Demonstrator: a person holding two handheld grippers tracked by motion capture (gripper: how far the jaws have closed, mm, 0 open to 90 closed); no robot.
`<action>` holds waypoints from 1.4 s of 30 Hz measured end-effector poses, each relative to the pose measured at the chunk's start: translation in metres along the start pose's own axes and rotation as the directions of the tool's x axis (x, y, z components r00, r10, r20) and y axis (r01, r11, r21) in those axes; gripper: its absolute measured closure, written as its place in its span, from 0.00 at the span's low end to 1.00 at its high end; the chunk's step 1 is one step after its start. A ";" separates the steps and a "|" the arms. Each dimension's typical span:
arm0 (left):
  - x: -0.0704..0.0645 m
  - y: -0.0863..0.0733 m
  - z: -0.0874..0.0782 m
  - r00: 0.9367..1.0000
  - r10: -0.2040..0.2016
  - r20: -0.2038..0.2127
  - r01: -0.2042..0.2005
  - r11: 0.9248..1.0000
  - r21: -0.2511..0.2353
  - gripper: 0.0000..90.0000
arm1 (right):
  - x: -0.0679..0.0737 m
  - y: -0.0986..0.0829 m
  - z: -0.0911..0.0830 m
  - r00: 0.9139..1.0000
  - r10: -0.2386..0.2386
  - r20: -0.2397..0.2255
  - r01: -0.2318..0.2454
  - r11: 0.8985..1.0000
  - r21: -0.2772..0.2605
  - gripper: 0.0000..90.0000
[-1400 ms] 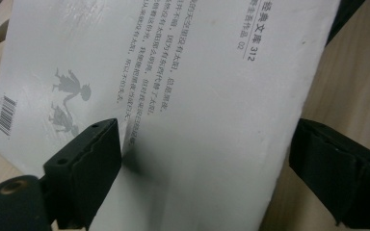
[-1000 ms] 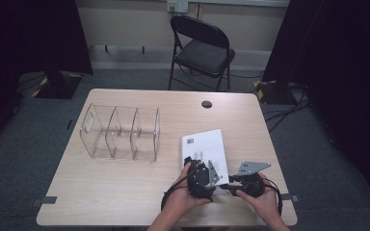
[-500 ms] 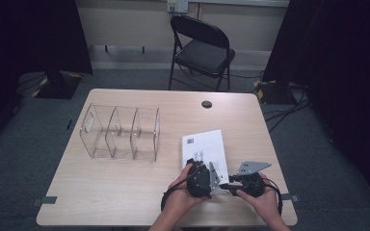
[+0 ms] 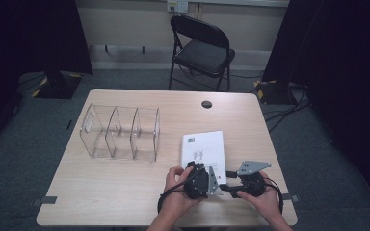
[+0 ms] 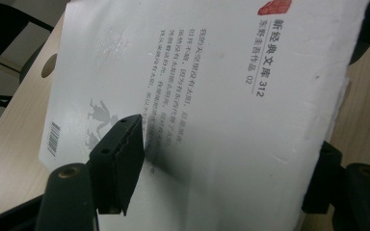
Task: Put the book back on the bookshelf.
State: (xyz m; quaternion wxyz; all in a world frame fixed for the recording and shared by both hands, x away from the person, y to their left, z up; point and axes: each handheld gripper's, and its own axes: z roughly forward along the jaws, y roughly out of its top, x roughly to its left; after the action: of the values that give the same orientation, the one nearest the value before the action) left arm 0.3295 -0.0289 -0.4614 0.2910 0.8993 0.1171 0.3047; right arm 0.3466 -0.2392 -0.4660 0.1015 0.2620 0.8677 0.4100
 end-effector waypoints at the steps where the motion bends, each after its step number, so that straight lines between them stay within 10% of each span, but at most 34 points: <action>1: 0.000 0.001 0.000 1.000 -0.004 0.001 0.004 1.000 -0.006 0.35 | 0.000 -0.001 -0.001 1.000 -0.003 0.002 0.003 1.000 0.000 0.46; 13: 0.005 0.005 -0.010 1.000 -0.001 0.010 0.001 1.000 0.010 0.45 | -0.004 -0.013 0.000 0.997 -0.078 0.006 0.078 0.997 0.022 0.36; 42: 0.037 0.028 -0.036 0.993 -0.106 0.060 0.101 0.991 0.085 0.55 | -0.021 -0.033 -0.004 0.996 -0.094 0.003 0.094 0.991 0.098 0.30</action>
State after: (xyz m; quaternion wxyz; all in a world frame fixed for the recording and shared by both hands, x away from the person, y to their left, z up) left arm 0.3372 -0.0208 -0.4034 0.2729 0.9125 0.1667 0.2552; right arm 0.3506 -0.2702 -0.4898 0.1109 0.2269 0.8978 0.3608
